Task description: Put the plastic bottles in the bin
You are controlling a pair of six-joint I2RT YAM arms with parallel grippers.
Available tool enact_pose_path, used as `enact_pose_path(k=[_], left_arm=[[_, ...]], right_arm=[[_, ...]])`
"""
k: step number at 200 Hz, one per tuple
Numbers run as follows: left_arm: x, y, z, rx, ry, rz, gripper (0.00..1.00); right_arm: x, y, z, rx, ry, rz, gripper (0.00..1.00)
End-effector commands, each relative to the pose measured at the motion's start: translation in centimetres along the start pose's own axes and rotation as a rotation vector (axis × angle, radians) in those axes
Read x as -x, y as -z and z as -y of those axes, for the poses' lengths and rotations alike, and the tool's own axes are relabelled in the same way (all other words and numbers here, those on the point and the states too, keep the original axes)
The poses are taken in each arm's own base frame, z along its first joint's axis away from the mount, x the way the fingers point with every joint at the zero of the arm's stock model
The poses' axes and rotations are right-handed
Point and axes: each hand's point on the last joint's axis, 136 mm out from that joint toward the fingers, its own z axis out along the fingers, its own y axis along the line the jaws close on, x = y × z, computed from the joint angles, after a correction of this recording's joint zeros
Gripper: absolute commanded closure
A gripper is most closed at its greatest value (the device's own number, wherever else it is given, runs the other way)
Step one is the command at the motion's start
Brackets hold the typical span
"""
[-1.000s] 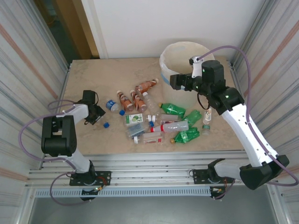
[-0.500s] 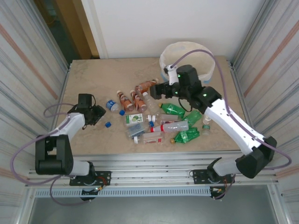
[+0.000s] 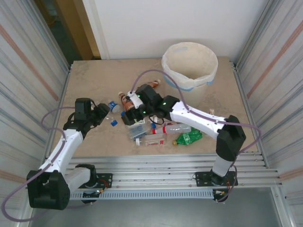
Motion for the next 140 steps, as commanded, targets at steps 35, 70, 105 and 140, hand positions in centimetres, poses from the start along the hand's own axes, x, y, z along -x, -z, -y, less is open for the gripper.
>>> enact_pose_path(k=[35, 70, 105, 140], left_arm=[[-0.8, 1.3, 2.3, -0.092, 0.01, -0.015, 0.57], [-0.9, 1.8, 3.2, -0.121, 0.009, -0.012, 0.57], [-1.1, 2.1, 3.9, -0.141, 0.003, -0.015, 0.57], [-1.2, 2.1, 4.3, -0.153, 0.004, -0.02, 0.57]], right_arm=[[0.9, -3.2, -3.0, 0.114, 0.024, -0.017, 0.29], [0.6, -4.6, -3.3, 0.152, 0.015, -0.045, 0.36], [0.6, -5.7, -3.4, 0.171, 0.005, -0.059, 0.43], [0.7, -6.4, -3.6, 0.189, -0.005, -0.066, 0.53]])
